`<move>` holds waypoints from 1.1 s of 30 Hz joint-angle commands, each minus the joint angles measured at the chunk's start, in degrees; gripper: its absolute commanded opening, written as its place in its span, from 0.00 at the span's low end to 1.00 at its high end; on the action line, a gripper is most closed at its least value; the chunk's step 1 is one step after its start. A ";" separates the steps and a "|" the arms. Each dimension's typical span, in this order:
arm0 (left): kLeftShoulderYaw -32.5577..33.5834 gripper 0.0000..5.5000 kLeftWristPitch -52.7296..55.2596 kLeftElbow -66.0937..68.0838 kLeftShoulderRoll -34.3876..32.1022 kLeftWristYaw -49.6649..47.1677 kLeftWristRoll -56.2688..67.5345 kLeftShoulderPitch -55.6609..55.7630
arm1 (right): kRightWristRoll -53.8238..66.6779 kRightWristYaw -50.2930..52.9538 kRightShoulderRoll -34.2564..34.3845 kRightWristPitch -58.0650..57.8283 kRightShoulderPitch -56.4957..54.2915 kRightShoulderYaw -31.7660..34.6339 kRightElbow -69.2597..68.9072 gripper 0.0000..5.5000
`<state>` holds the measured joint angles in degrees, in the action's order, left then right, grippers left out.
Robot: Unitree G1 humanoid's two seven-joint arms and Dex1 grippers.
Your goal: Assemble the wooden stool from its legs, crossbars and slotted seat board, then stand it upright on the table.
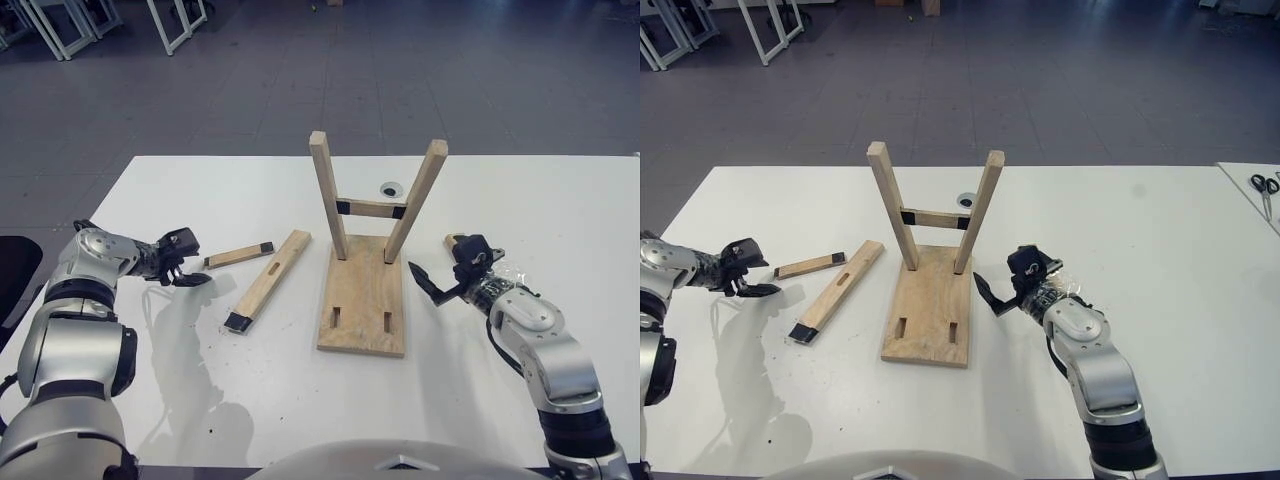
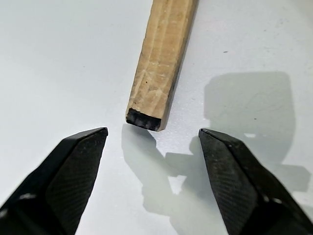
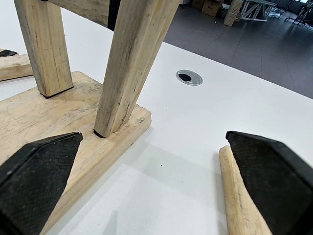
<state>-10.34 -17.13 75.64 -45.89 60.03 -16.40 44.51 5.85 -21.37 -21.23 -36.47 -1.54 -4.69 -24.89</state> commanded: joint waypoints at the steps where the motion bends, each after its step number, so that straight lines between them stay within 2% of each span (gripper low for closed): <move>1: 4.19 0.63 1.64 0.81 1.66 -3.03 3.54 -2.55 | 0.14 -0.96 -0.59 -0.02 -1.16 -0.84 0.08 1.00; 8: 14.45 0.63 7.58 0.68 3.73 -2.66 14.15 -12.33 | 0.70 -4.51 -2.96 -0.64 -2.87 -1.11 0.82 1.00; 17: 17.49 0.63 -2.26 -3.52 13.76 -5.03 19.02 -16.20 | 0.84 -5.12 -3.38 -0.99 -2.56 -0.51 0.58 1.00; 20: 14.46 0.63 -1.96 -4.70 15.41 -2.14 17.41 -18.87 | 0.77 -4.70 -3.00 -1.08 -2.77 -0.61 0.51 1.00; 24: 8.36 0.63 0.52 -7.25 13.26 4.68 13.88 -21.74 | 0.59 -3.81 -2.56 -0.90 -3.42 -0.12 1.02 1.00; 29: 3.49 0.63 7.24 -7.52 11.76 0.42 11.69 -19.07 | 0.58 -2.41 -1.69 -0.71 -4.01 -0.07 1.32 1.00; 33: 2.42 0.52 13.95 -8.61 12.55 -2.50 13.13 -17.79 | 0.58 -1.75 -1.52 -0.35 -4.12 0.31 1.57 1.00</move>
<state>-4.37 -10.02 64.32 -34.67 61.79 3.03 31.67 6.46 -23.68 -23.03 -36.76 -4.82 -5.09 -23.47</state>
